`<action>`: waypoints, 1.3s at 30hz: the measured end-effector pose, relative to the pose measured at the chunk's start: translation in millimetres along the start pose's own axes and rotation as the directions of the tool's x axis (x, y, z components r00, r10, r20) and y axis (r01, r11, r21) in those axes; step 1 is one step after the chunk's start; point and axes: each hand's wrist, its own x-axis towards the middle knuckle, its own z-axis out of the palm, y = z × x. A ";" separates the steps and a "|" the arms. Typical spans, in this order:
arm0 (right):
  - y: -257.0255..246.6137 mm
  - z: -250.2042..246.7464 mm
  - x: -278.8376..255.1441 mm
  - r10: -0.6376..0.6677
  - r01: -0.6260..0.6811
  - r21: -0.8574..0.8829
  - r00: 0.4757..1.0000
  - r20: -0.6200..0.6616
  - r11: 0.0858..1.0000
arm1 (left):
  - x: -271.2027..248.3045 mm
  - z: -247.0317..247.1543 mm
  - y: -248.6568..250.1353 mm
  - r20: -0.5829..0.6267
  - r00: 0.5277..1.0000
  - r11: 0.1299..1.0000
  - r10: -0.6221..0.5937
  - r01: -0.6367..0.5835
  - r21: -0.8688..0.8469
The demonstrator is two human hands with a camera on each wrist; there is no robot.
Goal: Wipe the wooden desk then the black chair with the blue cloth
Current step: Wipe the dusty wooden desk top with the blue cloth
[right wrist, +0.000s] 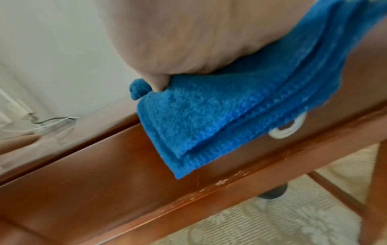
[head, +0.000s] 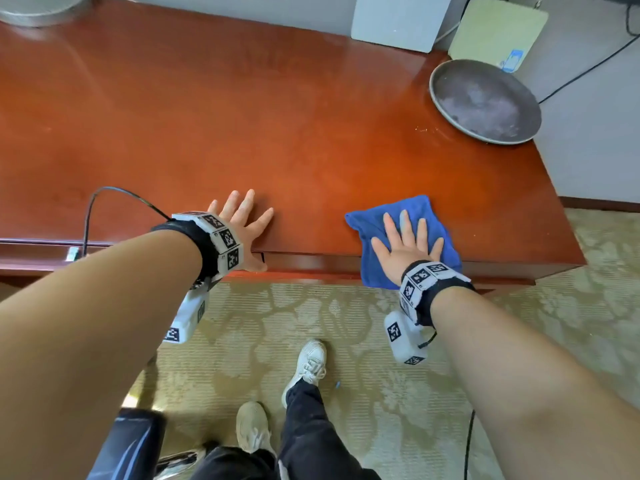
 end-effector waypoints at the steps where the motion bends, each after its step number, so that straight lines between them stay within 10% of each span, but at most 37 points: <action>1: 7.5 -2.5 0.6 0.066 -0.066 0.022 0.998 -0.003 0.998 | -1.8 -1.8 2.2 -0.004 1.000 1.000 0.002 -0.002 -0.010; 4: -3.1 -5.2 1.3 0.137 -0.136 0.070 0.990 -0.015 0.988 | -3.0 -5.3 7.8 -0.006 1.000 0.999 0.007 -0.007 -0.035; 9: -59.8 12.2 -5.3 -0.208 0.205 -0.040 0.974 -0.086 0.978 | 10.6 -19.2 13.8 -0.030 0.999 0.999 -0.042 0.041 -0.033; 13: -34.0 4.9 9.2 -0.237 0.234 -0.049 0.968 -0.078 0.971 | 32.7 -43.6 33.0 -0.076 0.997 1.000 -0.015 0.014 -0.007; 29: 156.0 -45.3 87.0 0.106 -0.089 0.125 0.985 -0.134 0.988 | 152.5 -169.5 183.8 -0.093 0.975 0.972 0.202 -0.188 0.139; 39: 250.5 -59.7 107.7 0.559 -0.502 0.354 0.826 -0.077 0.790 | 172.4 -166.3 188.5 -0.062 0.972 0.961 0.226 -0.212 0.180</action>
